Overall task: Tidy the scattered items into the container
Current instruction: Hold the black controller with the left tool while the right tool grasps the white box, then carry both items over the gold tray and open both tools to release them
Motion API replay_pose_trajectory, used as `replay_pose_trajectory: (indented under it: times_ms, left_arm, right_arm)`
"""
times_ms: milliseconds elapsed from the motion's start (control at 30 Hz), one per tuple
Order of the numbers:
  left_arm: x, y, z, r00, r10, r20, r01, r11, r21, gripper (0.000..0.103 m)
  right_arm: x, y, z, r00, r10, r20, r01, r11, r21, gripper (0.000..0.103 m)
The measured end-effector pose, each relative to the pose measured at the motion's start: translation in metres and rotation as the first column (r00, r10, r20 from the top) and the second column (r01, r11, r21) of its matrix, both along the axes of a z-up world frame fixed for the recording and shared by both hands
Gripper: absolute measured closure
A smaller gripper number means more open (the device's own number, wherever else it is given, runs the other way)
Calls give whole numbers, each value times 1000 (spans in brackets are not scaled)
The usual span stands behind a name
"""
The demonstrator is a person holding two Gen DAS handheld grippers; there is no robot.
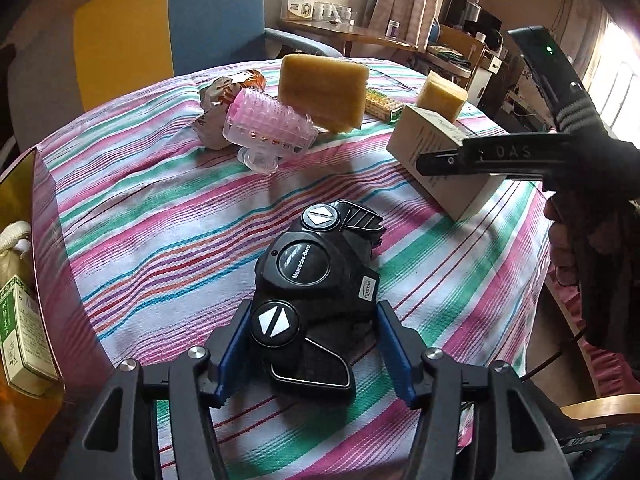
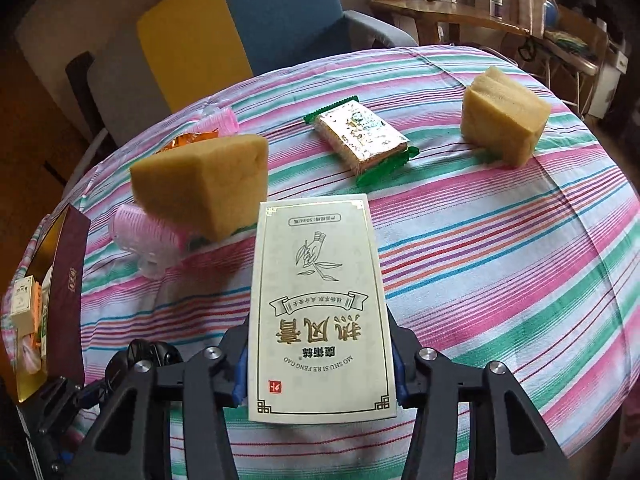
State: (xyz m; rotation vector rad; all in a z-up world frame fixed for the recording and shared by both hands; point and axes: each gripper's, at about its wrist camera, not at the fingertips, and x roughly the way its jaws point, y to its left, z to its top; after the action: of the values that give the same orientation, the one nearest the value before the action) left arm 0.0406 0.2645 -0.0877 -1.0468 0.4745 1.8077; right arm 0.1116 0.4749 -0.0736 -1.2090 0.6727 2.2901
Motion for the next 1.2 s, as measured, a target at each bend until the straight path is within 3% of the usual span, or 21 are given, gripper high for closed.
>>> replay_pose_trajectory:
  times_ms: [367,833,1200]
  left_arm:
    - [10,-23,5,998,59,6,-59,997,45,43]
    - [10,-39,24,992,114,-55,-108,988,107,44]
    - [-6,-22,1,993,116,33,-116,993,17,44]
  right_arm:
    - [37,-42,1,989,143,-37,-143,990,1,51]
    - [28,-62,0,977,209,-40,-209,978,7,51]
    - [28,-62,-3,976,211,-51,-212,977,-6,50]
